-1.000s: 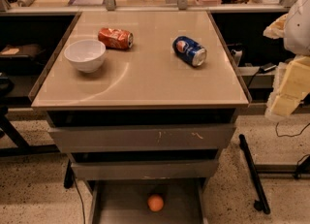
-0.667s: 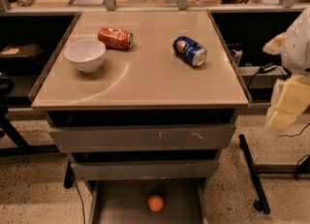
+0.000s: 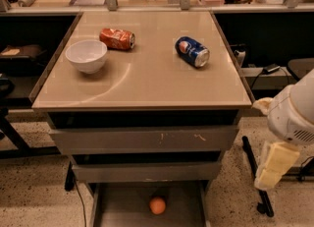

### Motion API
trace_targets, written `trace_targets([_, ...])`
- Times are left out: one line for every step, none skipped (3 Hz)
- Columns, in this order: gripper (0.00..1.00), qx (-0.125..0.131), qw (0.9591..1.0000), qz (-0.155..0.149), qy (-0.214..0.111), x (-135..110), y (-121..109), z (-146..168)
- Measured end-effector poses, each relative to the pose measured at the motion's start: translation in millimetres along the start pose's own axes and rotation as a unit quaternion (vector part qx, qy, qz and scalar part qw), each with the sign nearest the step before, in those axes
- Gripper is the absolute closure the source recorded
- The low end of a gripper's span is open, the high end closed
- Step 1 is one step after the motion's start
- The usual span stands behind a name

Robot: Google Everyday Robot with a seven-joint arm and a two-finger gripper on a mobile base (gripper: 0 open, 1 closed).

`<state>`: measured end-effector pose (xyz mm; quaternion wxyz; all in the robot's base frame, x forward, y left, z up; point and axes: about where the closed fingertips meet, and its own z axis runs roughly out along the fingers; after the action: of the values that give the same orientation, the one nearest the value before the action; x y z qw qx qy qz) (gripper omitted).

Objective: Pick orange from bottom drawer and place on counter

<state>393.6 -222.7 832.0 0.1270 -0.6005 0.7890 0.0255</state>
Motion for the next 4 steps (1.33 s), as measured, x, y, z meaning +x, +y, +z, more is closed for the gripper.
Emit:
trace_targets([0.0,-0.006,0.999,-0.028,-0.036,8,20,54])
trace_targets([0.0,0.002,0.9934,-0.064,-0.095,7,16,128])
trace_targets([0.0,0.001,0.9936,-0.063,-0.094,7,17,126])
trace_targets([0.0,-0.007,0.9941,-0.056,-0.093,9,19,135])
